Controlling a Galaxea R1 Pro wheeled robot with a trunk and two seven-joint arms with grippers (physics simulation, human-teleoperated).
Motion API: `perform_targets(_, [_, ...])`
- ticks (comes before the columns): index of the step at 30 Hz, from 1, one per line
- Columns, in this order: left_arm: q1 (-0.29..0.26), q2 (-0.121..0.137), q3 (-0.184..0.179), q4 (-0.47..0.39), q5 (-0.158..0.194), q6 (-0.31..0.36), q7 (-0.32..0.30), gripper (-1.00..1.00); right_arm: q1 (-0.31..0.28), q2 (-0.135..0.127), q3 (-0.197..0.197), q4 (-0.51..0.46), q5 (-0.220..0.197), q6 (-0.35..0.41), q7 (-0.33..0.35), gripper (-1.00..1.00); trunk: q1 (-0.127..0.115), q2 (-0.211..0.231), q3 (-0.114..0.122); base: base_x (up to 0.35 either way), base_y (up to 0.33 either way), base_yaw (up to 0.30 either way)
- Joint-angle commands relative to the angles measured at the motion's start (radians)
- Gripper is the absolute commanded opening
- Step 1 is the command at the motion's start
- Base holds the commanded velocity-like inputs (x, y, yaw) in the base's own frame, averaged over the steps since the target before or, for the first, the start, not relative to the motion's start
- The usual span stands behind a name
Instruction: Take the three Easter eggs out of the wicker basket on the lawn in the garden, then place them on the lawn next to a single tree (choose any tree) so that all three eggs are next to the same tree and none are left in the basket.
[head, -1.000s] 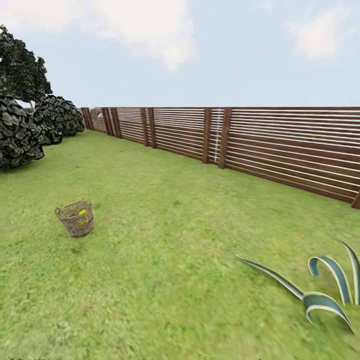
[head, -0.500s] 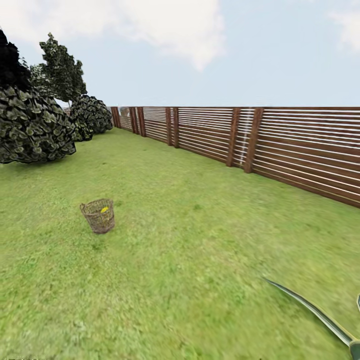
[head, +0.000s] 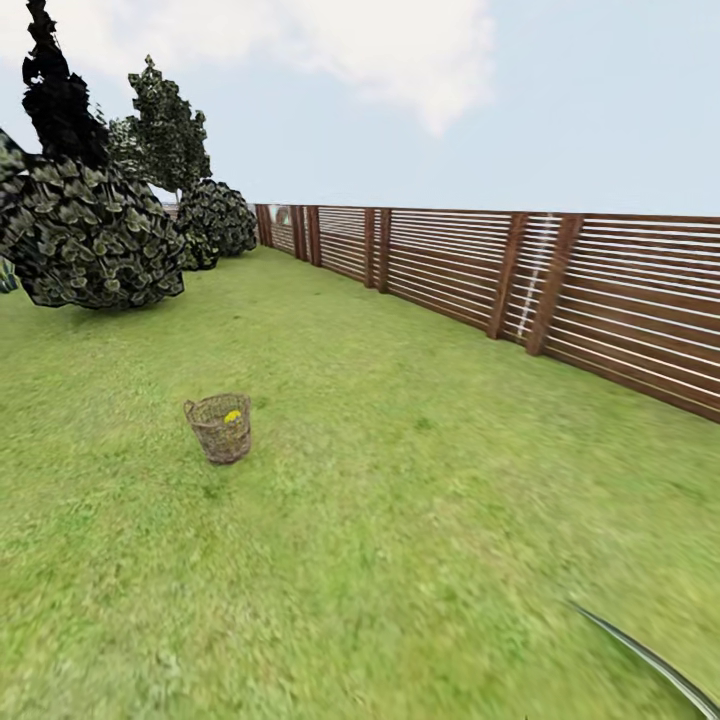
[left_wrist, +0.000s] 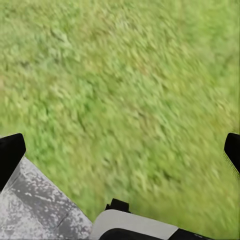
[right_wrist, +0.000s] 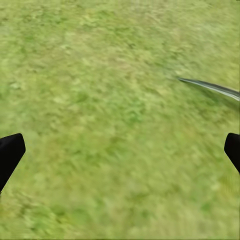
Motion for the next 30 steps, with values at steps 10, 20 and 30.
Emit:
perform_targets(10, [-0.001,-0.001,0.006,0.001,-0.005,-0.002,0.001,1.00,-0.001,-0.001,-0.001,0.001,-0.010,-0.004,0.001,1.00,0.001,-0.002,-0.002,0.306,-0.149,0.006])
perform_targets(20, [-0.001,-0.001,0.005,0.001,-0.005,-0.002,0.002,1.00,-0.001,-0.001,-0.002,0.000,-0.011,-0.004,0.001,1.00,0.001,-0.002,0.006,0.260,-0.241,0.155])
perform_targets(30, [-0.001,0.000,0.005,0.001,-0.005,-0.002,0.001,1.00,-0.001,-0.005,-0.003,0.000,-0.011,-0.004,0.000,1.00,0.001,-0.002,0.016,0.296,-0.095,0.196])
